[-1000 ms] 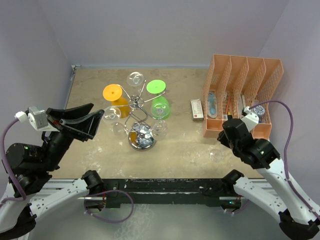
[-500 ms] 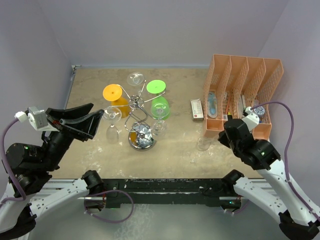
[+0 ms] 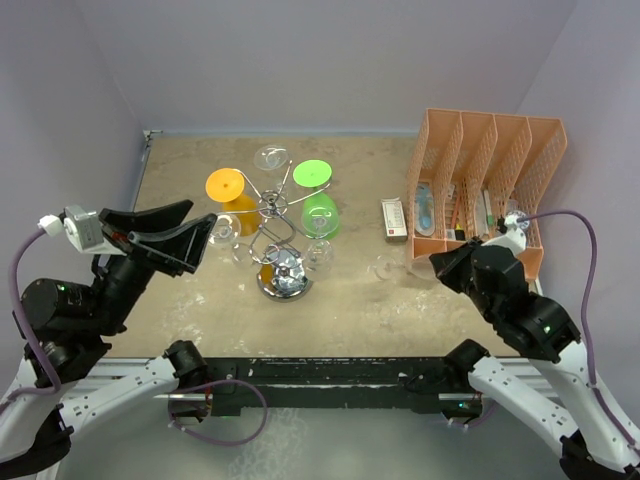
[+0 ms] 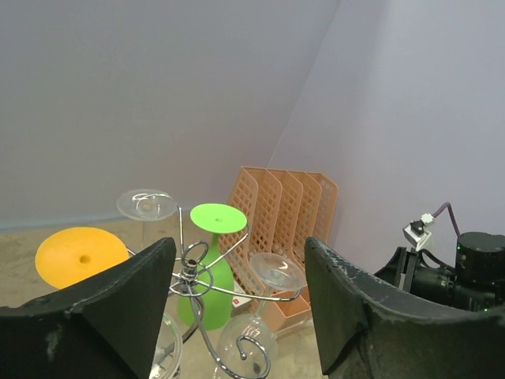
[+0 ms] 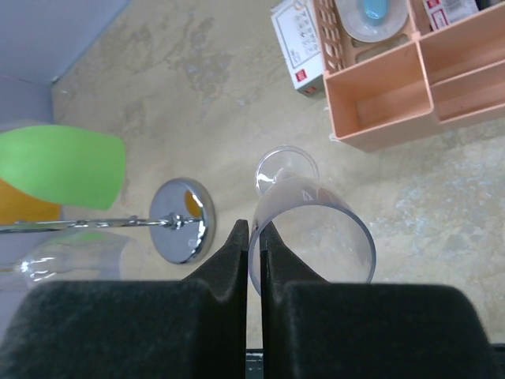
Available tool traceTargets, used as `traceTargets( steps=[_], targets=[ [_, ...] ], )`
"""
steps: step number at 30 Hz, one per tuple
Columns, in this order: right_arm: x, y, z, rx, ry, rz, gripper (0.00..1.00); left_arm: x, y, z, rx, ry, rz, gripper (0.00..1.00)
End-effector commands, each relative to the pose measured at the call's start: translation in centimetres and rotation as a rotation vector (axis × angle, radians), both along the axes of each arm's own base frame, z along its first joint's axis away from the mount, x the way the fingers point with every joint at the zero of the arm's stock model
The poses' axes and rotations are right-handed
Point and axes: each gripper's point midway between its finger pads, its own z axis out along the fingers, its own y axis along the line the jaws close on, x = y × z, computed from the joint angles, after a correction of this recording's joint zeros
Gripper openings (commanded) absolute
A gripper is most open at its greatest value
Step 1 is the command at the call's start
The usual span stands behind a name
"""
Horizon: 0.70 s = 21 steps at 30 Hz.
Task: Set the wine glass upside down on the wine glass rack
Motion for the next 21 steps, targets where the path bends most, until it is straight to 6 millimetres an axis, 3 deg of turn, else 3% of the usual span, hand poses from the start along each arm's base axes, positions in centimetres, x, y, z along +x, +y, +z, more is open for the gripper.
traceTargets(
  steps=[1, 5, 14, 18, 21],
  targets=[
    [0.9, 0.8, 5.5, 0.125, -0.175, 0.008, 0.00, -0.1, -0.8, 2.3, -0.066, -0.022, -0.035, 0.66],
    [1.2, 0.2, 8.8, 0.182, -0.280, -0.030, 0.00, 0.7, -2.3, 2.2, -0.062, -0.002, -0.059, 0.66],
    [1.5, -0.1, 22.2, 0.399, -0.656, -0.044, 0.00, 2.7, -7.4, 3.2, -0.146, 0.067, -0.163, 0.64],
    [0.9, 0.2, 26.7, 0.485, -0.786, -0.009, 0.00, 3.7, -9.5, 4.0, -0.292, 0.166, -0.223, 0.59],
    [0.1, 0.6, 29.3, 0.552, -0.863, 0.036, 0.00, 3.2, -12.0, 5.6, -0.351, 0.188, -0.352, 0.59]
  ],
)
